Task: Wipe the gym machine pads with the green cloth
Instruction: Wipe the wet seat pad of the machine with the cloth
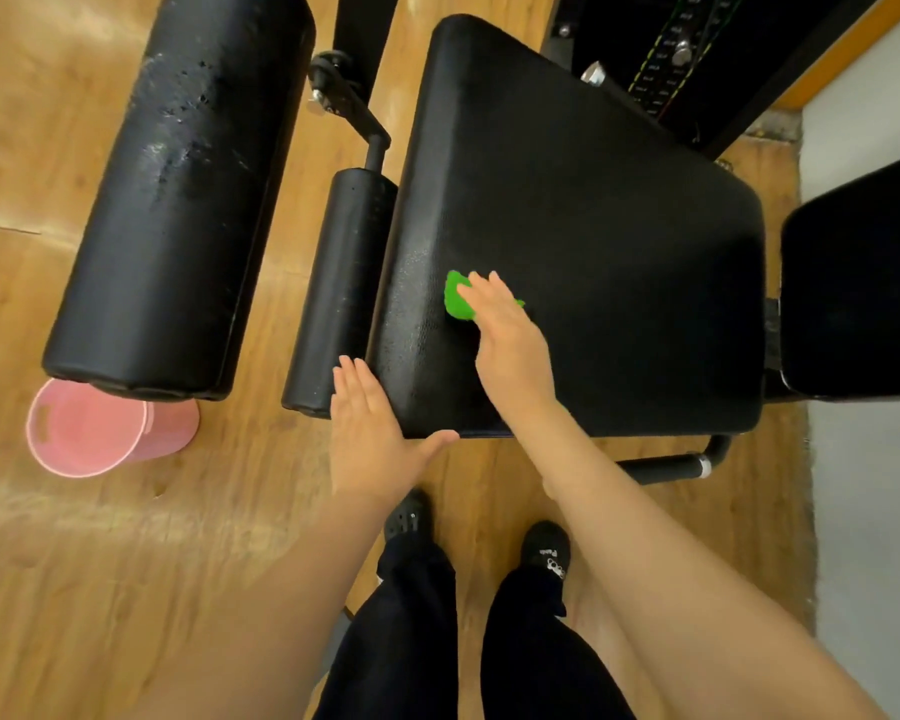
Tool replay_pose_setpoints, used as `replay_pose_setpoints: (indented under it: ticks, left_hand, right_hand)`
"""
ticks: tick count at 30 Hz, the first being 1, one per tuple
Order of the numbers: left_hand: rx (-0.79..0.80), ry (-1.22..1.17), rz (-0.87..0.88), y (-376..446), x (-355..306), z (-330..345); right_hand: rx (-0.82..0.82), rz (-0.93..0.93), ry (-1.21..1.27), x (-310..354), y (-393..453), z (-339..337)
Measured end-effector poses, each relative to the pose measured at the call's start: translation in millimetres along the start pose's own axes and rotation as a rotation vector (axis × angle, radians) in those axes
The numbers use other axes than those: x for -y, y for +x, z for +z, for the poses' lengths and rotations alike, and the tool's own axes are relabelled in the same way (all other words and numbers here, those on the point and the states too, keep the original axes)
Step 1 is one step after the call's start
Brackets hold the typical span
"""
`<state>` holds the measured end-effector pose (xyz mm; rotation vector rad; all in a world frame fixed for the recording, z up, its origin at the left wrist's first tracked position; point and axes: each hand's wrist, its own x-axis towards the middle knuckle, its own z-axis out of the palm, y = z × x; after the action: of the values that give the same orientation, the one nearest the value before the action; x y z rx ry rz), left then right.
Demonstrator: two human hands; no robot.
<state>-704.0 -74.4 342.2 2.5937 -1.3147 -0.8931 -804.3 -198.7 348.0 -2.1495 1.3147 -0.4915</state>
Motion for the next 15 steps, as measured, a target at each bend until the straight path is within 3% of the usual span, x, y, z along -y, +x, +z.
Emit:
replay_pose_setpoints:
  ticks: [5,9,12,15]
  left_hand:
    - [-0.012,-0.02,-0.034,-2.0,1.7,7.2]
    - [0.017,-0.065,-0.114,-1.3,4.4,4.8]
    - [0.013,-0.158,-0.101,-1.8,7.5,4.0]
    - [0.011,-0.193,-0.092,-1.8,7.5,6.1]
  right_hand:
    - [0.351,-0.277,-0.176,22.5,68.8,18.3]
    - [0.319,-0.393,-0.22,21.8,40.4,34.1]
    - [0.427,-0.618,-0.253,17.9,-7.5,39.9]
    - [0.507,-0.695,-0.289,14.3,-17.6,30.1]
